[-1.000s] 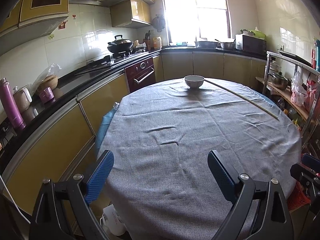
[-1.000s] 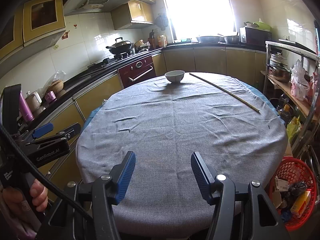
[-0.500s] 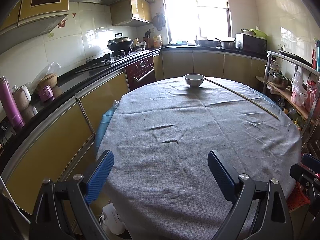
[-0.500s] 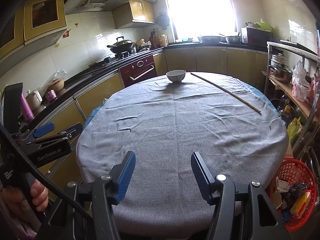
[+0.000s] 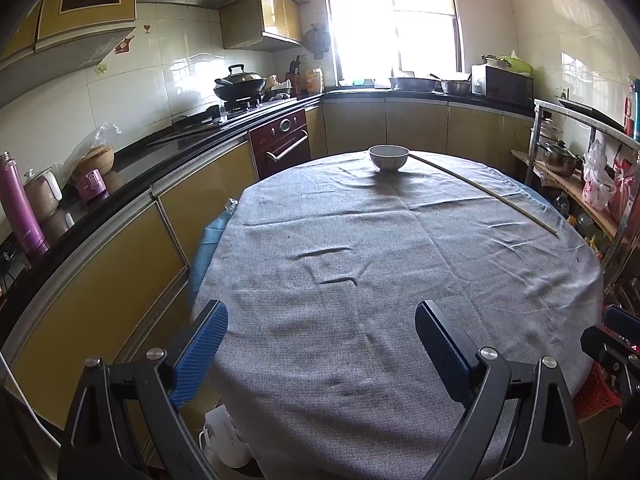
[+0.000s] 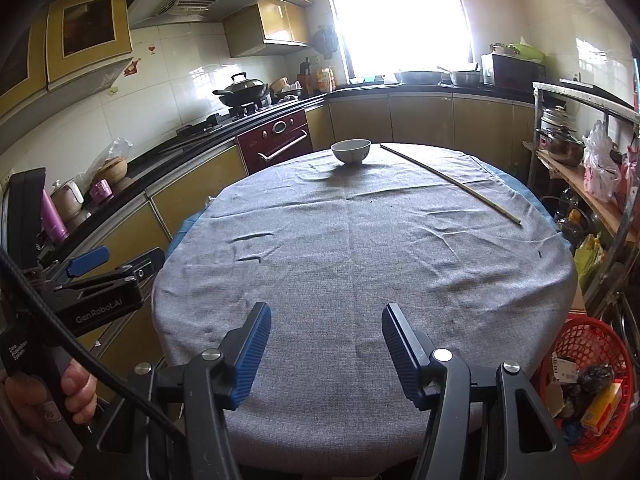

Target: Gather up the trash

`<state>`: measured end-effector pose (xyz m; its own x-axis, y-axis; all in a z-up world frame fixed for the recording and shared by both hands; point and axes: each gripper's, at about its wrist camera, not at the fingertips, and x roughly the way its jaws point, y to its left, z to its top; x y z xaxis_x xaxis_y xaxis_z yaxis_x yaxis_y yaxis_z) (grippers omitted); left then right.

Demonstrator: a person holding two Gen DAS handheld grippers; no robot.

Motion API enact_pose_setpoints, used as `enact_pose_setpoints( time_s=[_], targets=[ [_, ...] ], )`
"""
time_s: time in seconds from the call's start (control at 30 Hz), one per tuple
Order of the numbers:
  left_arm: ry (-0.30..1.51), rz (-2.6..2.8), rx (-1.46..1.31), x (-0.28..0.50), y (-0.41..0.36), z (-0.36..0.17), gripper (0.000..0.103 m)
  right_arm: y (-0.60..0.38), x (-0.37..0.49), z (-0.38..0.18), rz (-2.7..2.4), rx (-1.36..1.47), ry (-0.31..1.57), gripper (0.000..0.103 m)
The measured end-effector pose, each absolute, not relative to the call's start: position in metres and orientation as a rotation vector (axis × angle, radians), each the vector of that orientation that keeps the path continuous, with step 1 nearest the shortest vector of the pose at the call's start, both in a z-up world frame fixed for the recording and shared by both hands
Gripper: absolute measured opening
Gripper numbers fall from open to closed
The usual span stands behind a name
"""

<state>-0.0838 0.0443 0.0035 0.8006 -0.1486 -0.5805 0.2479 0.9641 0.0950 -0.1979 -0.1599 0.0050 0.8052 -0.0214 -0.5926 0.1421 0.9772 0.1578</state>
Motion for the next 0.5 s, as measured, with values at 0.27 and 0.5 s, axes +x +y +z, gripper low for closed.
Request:
enact_pose_setpoints(
  time_s=[0.27, 0.5],
  targets=[
    [0.611, -0.216, 0.174, -0.0846, 0.0433, 0.0015, 0.095, -0.1602, -0.1978, 0.0044, -0.089, 0.200, 0.630, 0.062],
    [0.616, -0.220, 0.176, -0.0845, 0.0425, -0.0006, 0.095, -0.1606, -0.1979, 0.0037, -0.090, 0.199, 0.631, 0.062]
  ],
)
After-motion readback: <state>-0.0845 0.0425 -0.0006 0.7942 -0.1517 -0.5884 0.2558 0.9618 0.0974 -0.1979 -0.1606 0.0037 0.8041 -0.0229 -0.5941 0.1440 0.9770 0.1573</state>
